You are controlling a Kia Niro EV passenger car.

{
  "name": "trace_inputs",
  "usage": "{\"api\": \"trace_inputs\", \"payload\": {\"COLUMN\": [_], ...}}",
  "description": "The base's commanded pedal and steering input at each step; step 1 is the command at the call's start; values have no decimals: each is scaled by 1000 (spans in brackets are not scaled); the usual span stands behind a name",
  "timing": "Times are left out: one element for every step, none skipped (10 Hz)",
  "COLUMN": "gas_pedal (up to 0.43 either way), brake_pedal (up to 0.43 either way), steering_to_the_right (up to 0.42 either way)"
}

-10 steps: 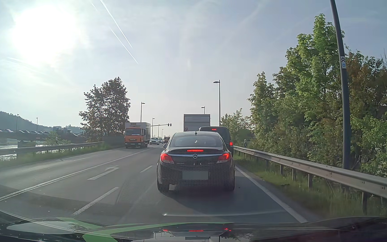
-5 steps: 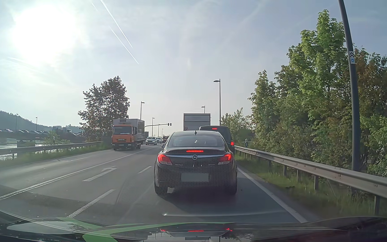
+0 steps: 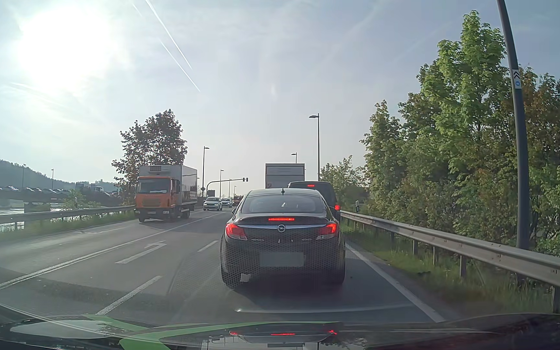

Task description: Follow the waypoints while adhering to traffic rules and regulations

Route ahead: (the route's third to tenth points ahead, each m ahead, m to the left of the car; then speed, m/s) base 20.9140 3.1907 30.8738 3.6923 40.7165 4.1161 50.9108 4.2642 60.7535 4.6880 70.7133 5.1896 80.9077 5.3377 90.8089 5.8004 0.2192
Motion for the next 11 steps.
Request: {"api": "trace_inputs", "payload": {"gas_pedal": [0,0,0,0,0,0,0,0,0,0,0], "brake_pedal": [238,238,238,238,250,256,250,256,256,256,256], "steering_to_the_right": [-2,-2,-2,-2,-2,-2,-2,-2,-2,-2,-2]}}
